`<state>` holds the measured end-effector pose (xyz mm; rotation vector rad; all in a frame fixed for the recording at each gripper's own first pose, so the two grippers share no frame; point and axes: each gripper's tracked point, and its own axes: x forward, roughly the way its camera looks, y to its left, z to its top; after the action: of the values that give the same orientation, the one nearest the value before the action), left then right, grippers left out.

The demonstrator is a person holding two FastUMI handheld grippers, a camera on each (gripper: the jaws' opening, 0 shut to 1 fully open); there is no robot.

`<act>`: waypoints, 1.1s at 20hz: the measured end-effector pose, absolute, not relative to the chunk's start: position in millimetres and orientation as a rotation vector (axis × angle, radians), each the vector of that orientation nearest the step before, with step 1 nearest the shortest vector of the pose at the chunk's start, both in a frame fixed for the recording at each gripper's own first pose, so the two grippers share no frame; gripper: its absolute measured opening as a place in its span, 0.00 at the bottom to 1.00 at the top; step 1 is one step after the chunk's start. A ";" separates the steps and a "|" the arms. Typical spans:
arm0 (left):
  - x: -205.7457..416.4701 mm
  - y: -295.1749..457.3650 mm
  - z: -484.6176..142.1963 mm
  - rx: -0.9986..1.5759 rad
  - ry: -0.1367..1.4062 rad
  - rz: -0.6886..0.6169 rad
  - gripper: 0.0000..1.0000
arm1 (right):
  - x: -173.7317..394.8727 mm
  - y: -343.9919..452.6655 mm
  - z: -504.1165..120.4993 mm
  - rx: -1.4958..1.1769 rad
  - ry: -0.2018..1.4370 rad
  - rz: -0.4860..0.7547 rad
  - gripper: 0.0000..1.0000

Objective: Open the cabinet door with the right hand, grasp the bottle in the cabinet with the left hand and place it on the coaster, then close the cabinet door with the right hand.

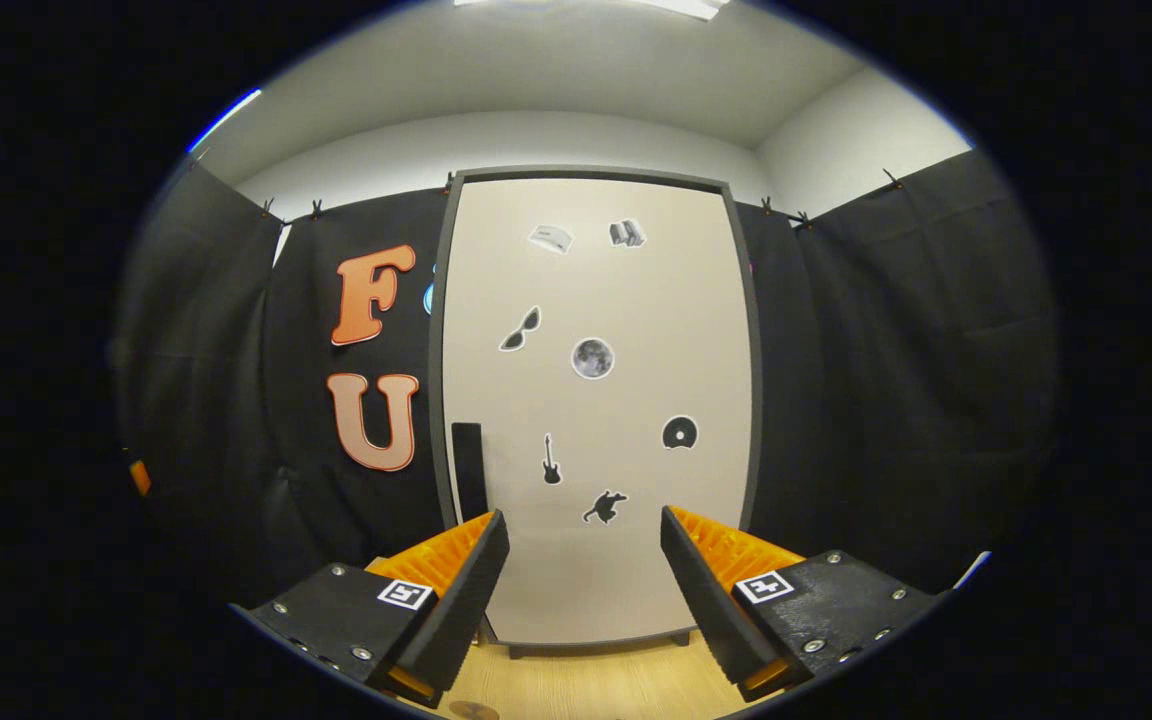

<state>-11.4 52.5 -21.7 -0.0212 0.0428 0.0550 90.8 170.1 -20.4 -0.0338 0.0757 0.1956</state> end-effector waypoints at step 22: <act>-44.0 128.4 -48.1 0.001 0.099 0.248 1.00 | 223.7 295.0 -78.9 -0.037 0.164 0.276 0.40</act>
<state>-44.0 128.4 -48.1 0.0007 0.0993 0.2481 223.7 295.0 -78.9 -0.0371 0.1644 0.2760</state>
